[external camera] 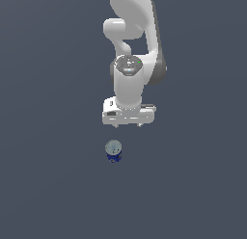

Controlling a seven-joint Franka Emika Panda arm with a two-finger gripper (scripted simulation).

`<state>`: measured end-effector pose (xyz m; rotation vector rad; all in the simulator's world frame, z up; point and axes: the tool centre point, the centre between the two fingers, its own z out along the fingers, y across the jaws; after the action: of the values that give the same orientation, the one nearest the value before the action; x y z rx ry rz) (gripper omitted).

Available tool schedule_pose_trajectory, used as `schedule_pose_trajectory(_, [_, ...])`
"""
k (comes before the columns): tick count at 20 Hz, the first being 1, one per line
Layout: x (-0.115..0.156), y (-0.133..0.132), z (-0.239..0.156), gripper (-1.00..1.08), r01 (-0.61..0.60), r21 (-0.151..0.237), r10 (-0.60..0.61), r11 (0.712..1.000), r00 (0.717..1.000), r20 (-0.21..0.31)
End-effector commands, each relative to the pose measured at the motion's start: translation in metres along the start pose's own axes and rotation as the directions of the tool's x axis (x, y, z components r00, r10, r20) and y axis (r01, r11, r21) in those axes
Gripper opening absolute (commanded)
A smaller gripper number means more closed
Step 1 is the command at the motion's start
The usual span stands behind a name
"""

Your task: Pick up the object and move it to a goal position.

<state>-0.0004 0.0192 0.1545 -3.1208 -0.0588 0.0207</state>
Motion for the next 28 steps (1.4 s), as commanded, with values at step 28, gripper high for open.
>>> schedule_pose_trajectory(28, [0.022, 0.015, -0.008, 1.00, 0.081, -0.022, -0.082, 0.996, 0.996, -0.022])
